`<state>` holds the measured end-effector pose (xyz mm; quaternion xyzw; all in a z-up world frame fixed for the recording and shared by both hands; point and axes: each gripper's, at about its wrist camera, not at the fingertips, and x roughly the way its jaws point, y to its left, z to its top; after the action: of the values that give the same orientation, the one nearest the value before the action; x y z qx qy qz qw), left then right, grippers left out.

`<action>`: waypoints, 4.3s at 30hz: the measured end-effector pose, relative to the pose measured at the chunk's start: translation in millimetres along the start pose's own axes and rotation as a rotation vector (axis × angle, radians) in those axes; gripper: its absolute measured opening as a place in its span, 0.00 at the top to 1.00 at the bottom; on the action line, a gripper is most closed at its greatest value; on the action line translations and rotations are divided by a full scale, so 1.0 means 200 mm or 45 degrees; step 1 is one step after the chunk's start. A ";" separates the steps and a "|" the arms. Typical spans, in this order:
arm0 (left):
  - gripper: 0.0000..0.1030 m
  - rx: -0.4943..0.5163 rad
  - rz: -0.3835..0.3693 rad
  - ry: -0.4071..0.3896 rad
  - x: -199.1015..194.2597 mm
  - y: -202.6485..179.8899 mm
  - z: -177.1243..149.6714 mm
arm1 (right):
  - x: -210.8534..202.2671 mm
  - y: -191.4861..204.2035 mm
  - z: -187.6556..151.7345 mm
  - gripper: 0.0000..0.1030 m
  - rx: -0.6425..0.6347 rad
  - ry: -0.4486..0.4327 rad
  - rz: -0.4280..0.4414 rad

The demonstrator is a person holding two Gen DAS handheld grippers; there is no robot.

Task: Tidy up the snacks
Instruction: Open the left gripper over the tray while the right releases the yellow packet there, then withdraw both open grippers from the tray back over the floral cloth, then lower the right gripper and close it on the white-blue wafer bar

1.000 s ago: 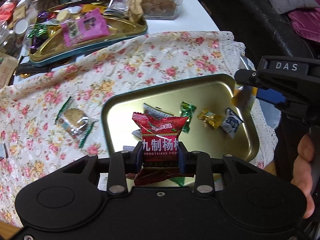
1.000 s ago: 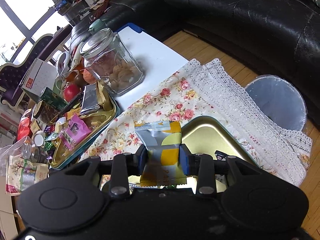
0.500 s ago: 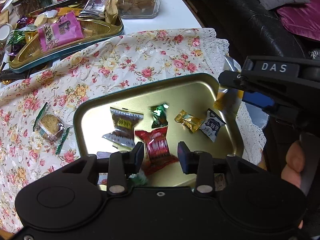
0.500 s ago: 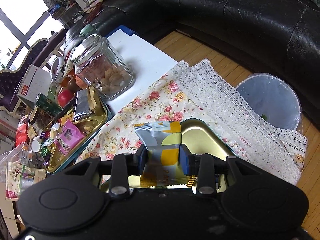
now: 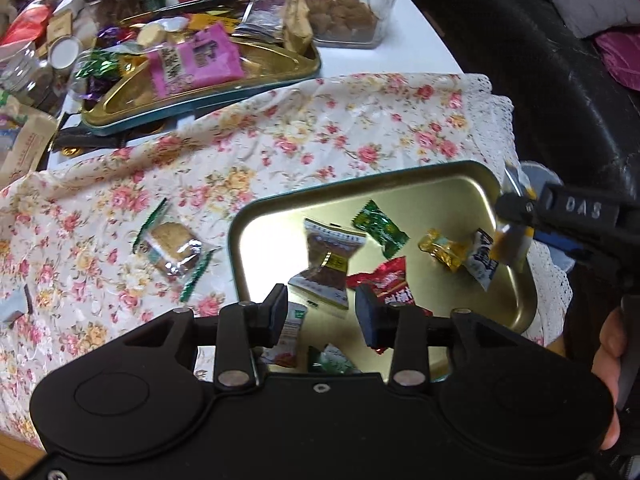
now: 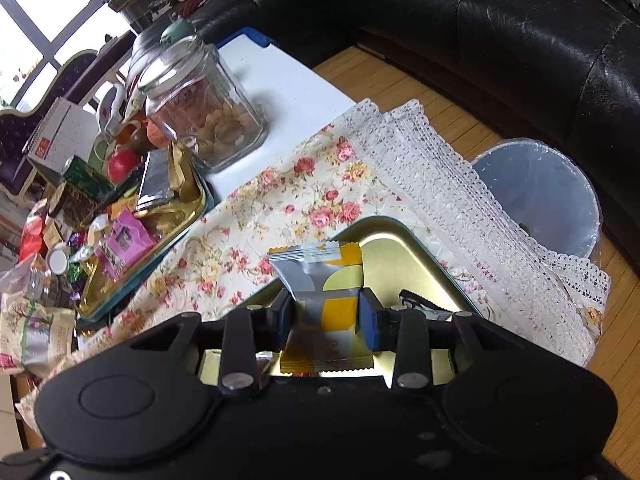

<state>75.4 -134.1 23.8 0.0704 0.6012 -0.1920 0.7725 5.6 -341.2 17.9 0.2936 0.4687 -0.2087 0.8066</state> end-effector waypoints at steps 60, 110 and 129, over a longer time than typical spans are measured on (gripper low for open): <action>0.54 -0.407 0.283 -0.213 -0.40 0.86 -0.03 | 0.08 0.91 -0.35 0.54 -0.347 0.195 0.147; 0.54 -0.667 0.290 -0.284 -0.60 1.49 -0.18 | 0.62 1.46 -1.04 0.51 -0.504 0.560 0.221; 0.54 -1.093 0.394 -0.438 -0.83 1.97 -0.31 | 0.48 2.23 -1.46 0.51 -1.313 0.203 0.556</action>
<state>136.6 283.3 118.0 -0.1986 0.4721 0.1815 0.8395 138.7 177.9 -55.6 -0.0334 0.4979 0.2416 0.8322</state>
